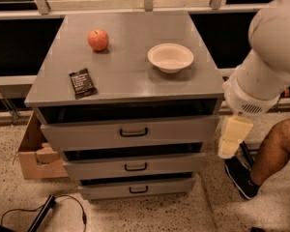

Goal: Open top drawer

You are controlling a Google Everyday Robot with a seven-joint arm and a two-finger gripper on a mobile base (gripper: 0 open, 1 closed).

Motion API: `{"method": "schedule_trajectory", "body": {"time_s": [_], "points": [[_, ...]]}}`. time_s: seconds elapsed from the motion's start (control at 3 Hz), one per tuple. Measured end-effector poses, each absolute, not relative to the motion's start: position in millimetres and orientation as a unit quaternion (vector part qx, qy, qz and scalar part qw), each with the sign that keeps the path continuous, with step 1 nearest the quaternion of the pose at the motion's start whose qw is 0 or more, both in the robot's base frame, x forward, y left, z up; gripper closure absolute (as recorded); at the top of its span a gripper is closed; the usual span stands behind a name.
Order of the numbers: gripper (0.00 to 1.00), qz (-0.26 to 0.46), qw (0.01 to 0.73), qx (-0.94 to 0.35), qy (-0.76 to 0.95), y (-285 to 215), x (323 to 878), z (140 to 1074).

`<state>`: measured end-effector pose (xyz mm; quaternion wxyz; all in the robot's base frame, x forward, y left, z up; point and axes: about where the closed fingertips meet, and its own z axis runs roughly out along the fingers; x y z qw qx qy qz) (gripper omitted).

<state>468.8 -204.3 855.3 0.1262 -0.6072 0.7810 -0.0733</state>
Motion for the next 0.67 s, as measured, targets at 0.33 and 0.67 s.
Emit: {"method": "schedule_trajectory", "body": {"time_s": [0.33,0.67], "points": [[0.0,-0.073,0.122,-0.622,0.77,-192,476,808],[0.0,-0.064,0.129,-0.637,0.757,-175,477,784]]}}
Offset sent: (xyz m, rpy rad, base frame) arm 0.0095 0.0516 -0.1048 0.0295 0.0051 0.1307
